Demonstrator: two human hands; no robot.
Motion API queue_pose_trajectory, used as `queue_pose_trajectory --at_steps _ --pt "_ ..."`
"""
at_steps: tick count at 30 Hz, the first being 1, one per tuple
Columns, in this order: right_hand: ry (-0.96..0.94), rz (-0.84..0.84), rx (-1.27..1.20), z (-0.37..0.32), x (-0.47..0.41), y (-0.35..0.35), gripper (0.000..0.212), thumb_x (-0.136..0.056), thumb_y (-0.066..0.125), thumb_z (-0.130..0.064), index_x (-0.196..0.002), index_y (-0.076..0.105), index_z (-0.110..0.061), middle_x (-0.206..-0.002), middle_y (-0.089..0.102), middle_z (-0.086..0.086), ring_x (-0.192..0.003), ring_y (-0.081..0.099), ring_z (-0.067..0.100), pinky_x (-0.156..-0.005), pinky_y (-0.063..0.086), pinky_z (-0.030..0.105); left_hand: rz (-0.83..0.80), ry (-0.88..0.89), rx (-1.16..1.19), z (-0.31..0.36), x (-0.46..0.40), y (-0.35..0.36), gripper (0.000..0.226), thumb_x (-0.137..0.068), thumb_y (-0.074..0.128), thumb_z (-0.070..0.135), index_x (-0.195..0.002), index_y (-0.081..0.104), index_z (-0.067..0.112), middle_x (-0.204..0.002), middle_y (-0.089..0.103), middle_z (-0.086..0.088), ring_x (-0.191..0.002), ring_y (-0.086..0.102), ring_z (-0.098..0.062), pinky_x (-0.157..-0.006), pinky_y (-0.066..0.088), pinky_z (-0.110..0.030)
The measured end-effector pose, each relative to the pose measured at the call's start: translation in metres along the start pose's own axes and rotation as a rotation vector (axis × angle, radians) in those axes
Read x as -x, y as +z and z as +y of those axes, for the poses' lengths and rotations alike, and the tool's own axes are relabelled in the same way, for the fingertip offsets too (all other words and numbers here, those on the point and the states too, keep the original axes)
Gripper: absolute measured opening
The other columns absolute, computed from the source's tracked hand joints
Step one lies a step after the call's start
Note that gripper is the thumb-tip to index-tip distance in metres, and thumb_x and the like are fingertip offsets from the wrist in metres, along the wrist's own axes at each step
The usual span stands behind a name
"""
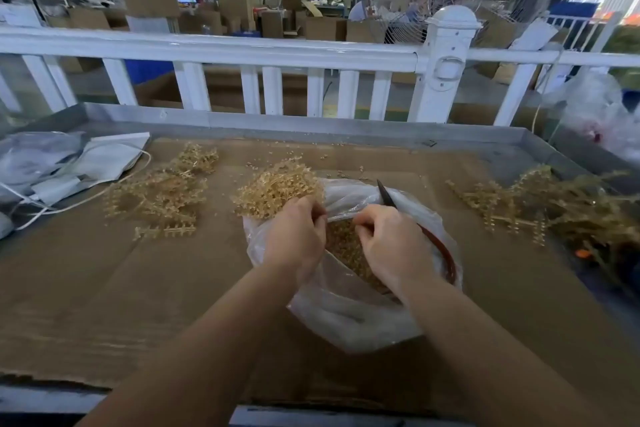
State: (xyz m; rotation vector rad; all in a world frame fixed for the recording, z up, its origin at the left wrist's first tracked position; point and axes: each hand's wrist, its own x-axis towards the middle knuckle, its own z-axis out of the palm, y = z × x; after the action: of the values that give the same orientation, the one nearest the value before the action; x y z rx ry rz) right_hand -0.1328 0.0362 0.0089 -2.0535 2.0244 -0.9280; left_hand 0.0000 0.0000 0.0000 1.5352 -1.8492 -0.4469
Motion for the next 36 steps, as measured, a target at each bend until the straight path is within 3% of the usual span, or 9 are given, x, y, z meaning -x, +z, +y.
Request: queue_pose_trajectory --at_steps 5,9,14,19,25,29,32,36 --pt "0.205 0.059 0.283 0.009 -0.012 0.002 0.020 -0.091 0.044 -0.008 -0.096 0.063 -0.013 -0.097 0.064 0.006 -0.095 0.060 0.025 -0.076 0.049 0.034 -0.042 -0.054 -0.204 -0.007 -0.010 0.011 0.030 -0.100 0.041 0.023 -0.126 0.052 0.012 -0.126 0.049 -0.007 -0.106 0.054 -0.025 -0.089 0.041 -0.031" --pt "0.387 -0.119 0.430 0.020 -0.013 -0.004 0.034 -0.089 0.041 -0.015 -0.120 0.055 -0.013 -0.127 0.052 0.011 -0.121 0.046 0.029 -0.094 0.039 0.038 -0.063 -0.075 -0.297 -0.010 -0.014 0.014 0.030 -0.100 0.040 0.026 -0.125 0.050 0.014 -0.123 0.053 -0.009 -0.104 0.058 -0.028 -0.085 0.045 -0.036" --pt "0.447 -0.204 0.417 0.030 -0.015 -0.006 0.037 -0.091 0.041 -0.019 -0.127 0.046 -0.016 -0.130 0.046 0.011 -0.121 0.043 0.030 -0.093 0.040 0.041 -0.034 -0.115 -0.223 -0.014 -0.016 0.017 0.023 -0.094 0.052 0.026 -0.116 0.049 0.019 -0.110 0.063 -0.004 -0.097 0.061 -0.026 -0.086 0.050 -0.041" --pt "0.403 -0.185 0.357 0.035 -0.015 -0.006 0.027 -0.095 0.047 -0.023 -0.121 0.048 -0.015 -0.122 0.051 0.012 -0.114 0.051 0.029 -0.085 0.044 0.037 0.004 -0.169 0.074 -0.018 -0.018 0.019 0.022 -0.088 0.063 0.017 -0.107 0.053 0.022 -0.093 0.065 0.007 -0.084 0.060 -0.013 -0.079 0.048 -0.027" --pt "0.354 -0.151 0.328 0.039 -0.014 -0.005 0.026 -0.095 0.046 -0.017 -0.120 0.048 -0.013 -0.124 0.053 0.013 -0.119 0.046 0.030 -0.091 0.042 0.037 0.047 -0.246 0.352 -0.019 -0.018 0.017 0.028 -0.083 0.071 0.014 -0.103 0.055 0.024 -0.083 0.059 0.016 -0.080 0.058 -0.004 -0.079 0.048 -0.023" --pt "0.329 -0.108 0.308 0.036 -0.016 -0.006 0.021 -0.096 0.044 -0.019 -0.115 0.050 -0.014 -0.117 0.056 0.011 -0.113 0.049 0.030 -0.087 0.040 0.036 0.049 -0.290 0.539 -0.017 -0.019 0.014 0.028 -0.081 0.072 0.006 -0.100 0.056 0.018 -0.086 0.063 0.004 -0.080 0.059 -0.009 -0.074 0.052 -0.021" --pt "0.333 -0.114 0.287 0.036 -0.018 -0.009 0.023 -0.096 0.047 -0.022 -0.118 0.050 -0.016 -0.113 0.057 0.009 -0.110 0.050 0.029 -0.078 0.036 0.032 0.011 -0.434 0.834 -0.010 -0.023 0.009 0.029 -0.080 0.071 -0.001 -0.100 0.058 0.015 -0.088 0.061 -0.001 -0.080 0.060 -0.013 -0.068 0.056 -0.021" --pt "0.375 -0.158 0.257 0.040 -0.023 -0.011 0.017 -0.089 0.056 -0.018 -0.105 0.051 -0.018 -0.107 0.059 0.007 -0.098 0.052 0.025 -0.072 0.035 0.028 -0.096 -0.571 1.085 -0.005 -0.028 0.006 0.036 -0.081 0.064 -0.011 -0.111 0.057 0.008 -0.098 0.061 -0.014 -0.086 0.062 -0.023 -0.080 0.056 -0.032"
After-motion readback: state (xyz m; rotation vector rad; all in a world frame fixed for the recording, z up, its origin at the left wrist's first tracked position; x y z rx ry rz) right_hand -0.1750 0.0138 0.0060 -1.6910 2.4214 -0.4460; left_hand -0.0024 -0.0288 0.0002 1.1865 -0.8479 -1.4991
